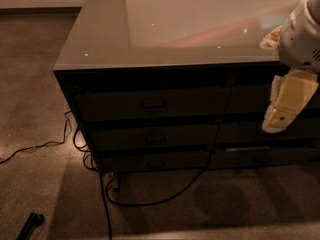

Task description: Open top drawer

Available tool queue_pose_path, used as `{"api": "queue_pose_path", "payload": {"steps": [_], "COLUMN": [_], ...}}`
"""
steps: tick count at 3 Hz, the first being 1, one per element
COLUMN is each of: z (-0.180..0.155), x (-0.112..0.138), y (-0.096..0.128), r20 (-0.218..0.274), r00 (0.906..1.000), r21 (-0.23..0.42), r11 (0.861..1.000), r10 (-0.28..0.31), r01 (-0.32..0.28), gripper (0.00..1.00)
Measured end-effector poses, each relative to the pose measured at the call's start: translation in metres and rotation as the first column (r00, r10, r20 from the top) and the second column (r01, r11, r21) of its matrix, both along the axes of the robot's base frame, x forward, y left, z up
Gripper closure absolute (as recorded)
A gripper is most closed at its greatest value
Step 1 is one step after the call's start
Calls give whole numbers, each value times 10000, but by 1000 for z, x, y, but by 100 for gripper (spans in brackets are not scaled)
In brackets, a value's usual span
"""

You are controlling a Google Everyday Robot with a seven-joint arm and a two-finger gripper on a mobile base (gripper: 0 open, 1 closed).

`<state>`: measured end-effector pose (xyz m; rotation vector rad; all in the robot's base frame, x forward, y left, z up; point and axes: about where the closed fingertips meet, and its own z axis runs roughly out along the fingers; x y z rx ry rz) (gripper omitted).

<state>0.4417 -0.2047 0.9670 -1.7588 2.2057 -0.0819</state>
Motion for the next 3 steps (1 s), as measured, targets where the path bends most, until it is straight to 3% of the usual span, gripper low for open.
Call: {"api": "queue_pose_path", "payload": {"steps": [1,2,3], "z": [-19,-54,-98], "x": [6,30,51], "y": [24,58,104], "r20": [194,-286,-1066], "r00": [9982,9897,9559], "r21": [-483,-356,-826], "r11": [9972,9893,9556], "r10": [572,1404,2736], "r01": [-562,-1414,-2827], "gripper": [0,0,0]}}
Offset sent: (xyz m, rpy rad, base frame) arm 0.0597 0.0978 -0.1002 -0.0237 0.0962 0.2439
